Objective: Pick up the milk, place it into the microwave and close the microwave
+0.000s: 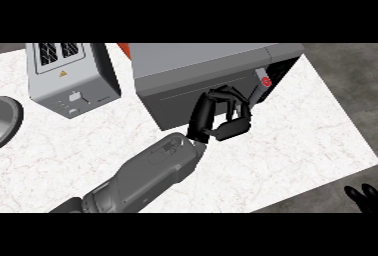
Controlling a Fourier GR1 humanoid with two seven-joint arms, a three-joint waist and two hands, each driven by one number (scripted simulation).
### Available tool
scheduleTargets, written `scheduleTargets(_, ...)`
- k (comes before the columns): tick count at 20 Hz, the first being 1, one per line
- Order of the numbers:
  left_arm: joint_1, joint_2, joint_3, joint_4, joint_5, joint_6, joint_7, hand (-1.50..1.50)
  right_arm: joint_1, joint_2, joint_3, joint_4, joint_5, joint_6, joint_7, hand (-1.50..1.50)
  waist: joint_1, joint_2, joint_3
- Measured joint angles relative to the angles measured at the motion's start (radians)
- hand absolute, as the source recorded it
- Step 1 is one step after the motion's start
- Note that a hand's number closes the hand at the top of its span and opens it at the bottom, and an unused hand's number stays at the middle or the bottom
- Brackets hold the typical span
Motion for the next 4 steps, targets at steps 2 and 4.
scheduleTargets(2,0.000,0.000,-0.002,0.002,0.007,0.001,-0.013,1.50,-0.003,-0.001,0.003,0.000,-0.001,0.001,0.000,-1.50,-0.001,0.001,0.000)
scheduleTargets(4,0.000,0.000,-0.004,0.006,0.011,0.010,-0.025,1.50,-0.004,-0.002,0.008,-0.001,-0.003,0.003,0.001,-1.50,-0.006,0.000,0.000)
